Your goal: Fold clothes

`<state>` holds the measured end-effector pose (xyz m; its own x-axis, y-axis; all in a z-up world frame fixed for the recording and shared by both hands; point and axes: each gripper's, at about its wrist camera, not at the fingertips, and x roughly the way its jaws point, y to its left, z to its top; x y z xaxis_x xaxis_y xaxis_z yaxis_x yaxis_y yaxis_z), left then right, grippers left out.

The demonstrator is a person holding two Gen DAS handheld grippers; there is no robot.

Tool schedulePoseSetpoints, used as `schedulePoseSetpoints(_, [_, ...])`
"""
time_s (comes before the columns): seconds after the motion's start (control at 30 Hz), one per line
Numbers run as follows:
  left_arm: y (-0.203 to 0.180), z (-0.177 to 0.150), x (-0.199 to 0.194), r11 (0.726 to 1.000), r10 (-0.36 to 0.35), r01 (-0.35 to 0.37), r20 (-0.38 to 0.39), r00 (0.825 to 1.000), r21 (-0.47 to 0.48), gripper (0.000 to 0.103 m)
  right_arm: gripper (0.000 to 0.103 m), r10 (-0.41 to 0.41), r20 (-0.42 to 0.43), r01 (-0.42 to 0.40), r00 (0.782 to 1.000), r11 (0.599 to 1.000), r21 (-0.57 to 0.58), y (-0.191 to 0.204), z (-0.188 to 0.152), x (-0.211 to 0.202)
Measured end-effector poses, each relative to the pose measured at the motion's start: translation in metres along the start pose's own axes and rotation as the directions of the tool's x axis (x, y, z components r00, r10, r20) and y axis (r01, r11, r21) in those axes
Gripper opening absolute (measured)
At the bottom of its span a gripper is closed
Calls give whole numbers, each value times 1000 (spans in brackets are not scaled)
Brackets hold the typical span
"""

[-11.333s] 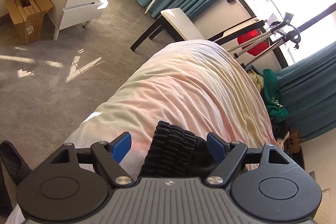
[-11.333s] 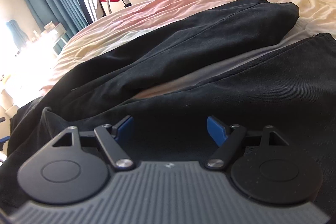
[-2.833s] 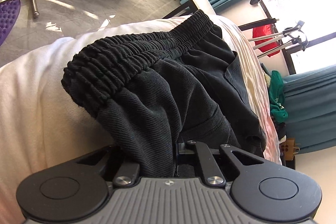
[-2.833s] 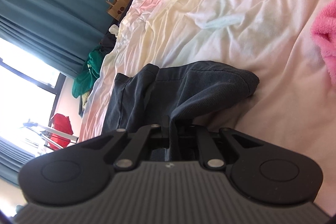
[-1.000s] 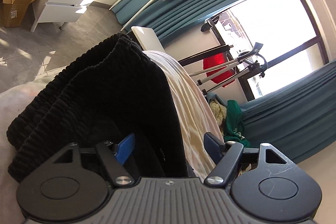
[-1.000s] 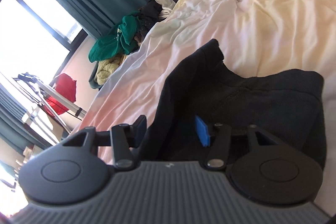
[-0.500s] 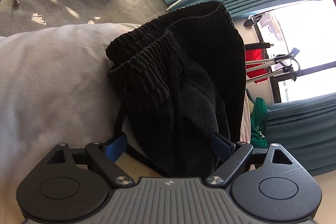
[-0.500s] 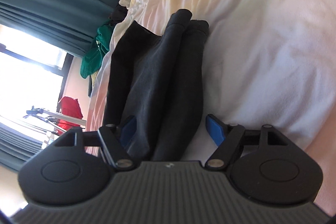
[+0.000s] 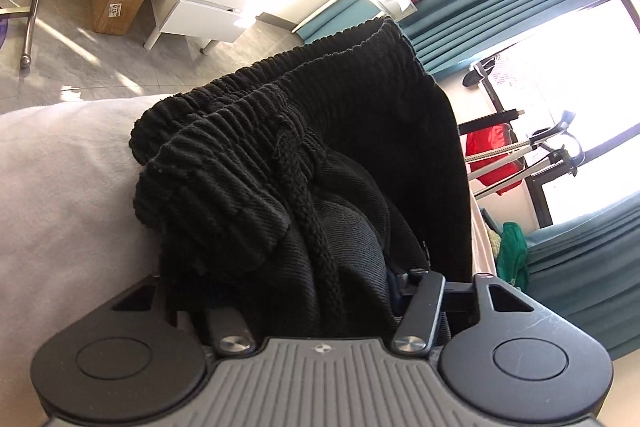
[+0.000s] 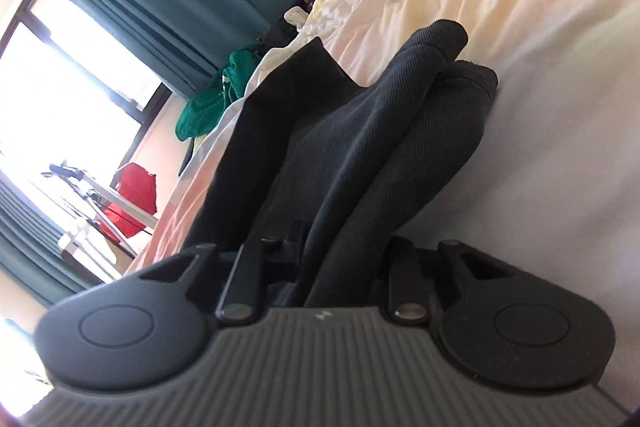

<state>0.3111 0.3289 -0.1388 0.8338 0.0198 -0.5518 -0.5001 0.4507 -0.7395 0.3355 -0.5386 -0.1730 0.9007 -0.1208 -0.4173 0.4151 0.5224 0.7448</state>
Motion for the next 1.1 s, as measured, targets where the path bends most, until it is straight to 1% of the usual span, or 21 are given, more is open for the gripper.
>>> schedulePoseSetpoints(0.03, [-3,1,0,1000,-11,11,12,1000,-1,36,17,-1,7,1,1000,1000,14,-1,0,-2])
schedulePoseSetpoints(0.07, [-3,3,-3,1000,-25,25,18,1000,-13,28,15,-6,14,5,1000,1000,15,0,1,-5])
schedulePoseSetpoints(0.1, [-1,5,-7,999,-41,42,22,999,-30,24,13,-9,20,9,1000,1000,18,2,2,-8])
schedulePoseSetpoints(0.13, [2,7,-11,997,-57,58,26,998,-48,23,11,-12,26,11,1000,1000,23,3,3,-12])
schedulePoseSetpoints(0.2, [7,12,-19,992,-88,91,31,996,-85,17,10,-9,36,7,999,999,50,6,5,-23])
schedulePoseSetpoints(0.3, [19,21,-35,981,-132,134,30,991,-140,15,10,-23,35,22,999,999,33,10,5,-46])
schedulePoseSetpoints(0.37, [25,21,-45,971,-157,158,22,987,-178,14,9,-27,26,27,999,1000,13,12,8,-63])
schedulePoseSetpoints(0.47, [41,24,-61,960,-178,175,6,984,-218,13,9,-26,23,26,999,1000,1,12,14,-94])
schedulePoseSetpoints(0.67, [66,30,-96,952,-188,176,-23,982,-251,13,9,-61,27,58,998,992,108,-2,10,-160])
schedulePoseSetpoints(0.73, [78,35,-106,953,-175,156,-52,983,-259,13,9,-85,20,83,996,992,91,-3,7,-175])
schedulePoseSetpoints(0.83, [98,43,-101,973,-117,87,-132,984,-215,15,10,-121,11,120,993,991,64,-4,3,-197])
schedulePoseSetpoints(0.87, [102,44,-100,975,-104,71,-147,984,-209,16,10,-131,6,130,991,989,63,-6,1,-203])
schedulePoseSetpoints(0.93, [106,45,-97,979,-98,66,-159,982,-193,19,11,-144,-39,148,989,980,134,-18,-2,-200])
schedulePoseSetpoints(0.97, [106,43,-100,980,-100,71,-152,983,-187,21,12,-157,-68,167,985,970,175,-26,-5,-197])
schedulePoseSetpoints(1.0, [105,40,-104,980,-104,77,-142,984,-185,28,12,-169,-97,187,981,959,214,-34,-7,-194])
schedulePoseSetpoints(1.03, [105,38,-107,980,-109,83,-136,985,-181,32,13,-178,-119,203,977,947,248,-41,-10,-193])
schedulePoseSetpoints(1.07, [103,36,-109,983,-105,82,-134,985,-166,38,13,-177,-103,198,979,944,263,-43,-10,-199])
schedulePoseSetpoints(1.1, [101,33,-115,984,-101,80,-130,986,-157,42,13,-175,-88,193,981,941,278,-44,-10,-205])
